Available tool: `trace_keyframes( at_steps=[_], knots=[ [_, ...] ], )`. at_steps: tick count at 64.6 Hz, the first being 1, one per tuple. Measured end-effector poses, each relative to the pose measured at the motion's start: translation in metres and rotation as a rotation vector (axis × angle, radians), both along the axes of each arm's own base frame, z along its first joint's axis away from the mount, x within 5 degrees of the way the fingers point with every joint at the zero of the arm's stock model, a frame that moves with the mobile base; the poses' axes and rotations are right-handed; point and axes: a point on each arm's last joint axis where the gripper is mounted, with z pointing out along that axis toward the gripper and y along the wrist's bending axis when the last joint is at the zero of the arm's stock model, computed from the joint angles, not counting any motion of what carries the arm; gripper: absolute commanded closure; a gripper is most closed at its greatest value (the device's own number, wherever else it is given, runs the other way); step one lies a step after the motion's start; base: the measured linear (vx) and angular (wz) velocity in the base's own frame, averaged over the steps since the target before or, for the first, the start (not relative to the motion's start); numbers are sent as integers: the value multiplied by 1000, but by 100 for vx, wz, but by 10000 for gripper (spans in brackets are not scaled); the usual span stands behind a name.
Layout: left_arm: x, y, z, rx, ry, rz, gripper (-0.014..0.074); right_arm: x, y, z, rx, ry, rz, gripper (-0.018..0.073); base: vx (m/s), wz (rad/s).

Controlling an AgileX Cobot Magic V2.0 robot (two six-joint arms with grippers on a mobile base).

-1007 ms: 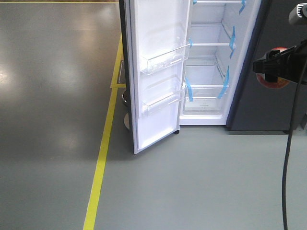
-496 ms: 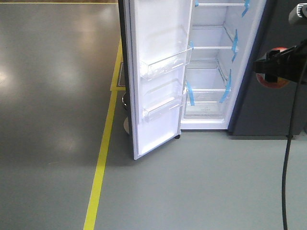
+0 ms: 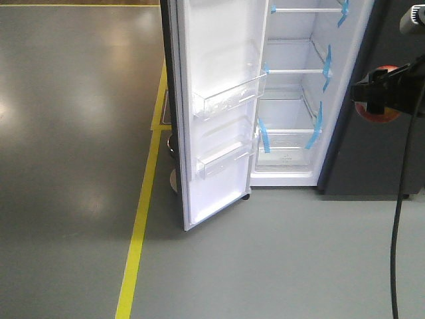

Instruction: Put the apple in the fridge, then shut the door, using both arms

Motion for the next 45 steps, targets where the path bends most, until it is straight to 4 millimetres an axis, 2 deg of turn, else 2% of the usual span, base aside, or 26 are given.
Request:
trace_keyframes(
  at_steps=[45],
  knots=[
    [0,0,0,0,0,0,602,0,0,0,0,0,0,443,11,-1]
  ],
)
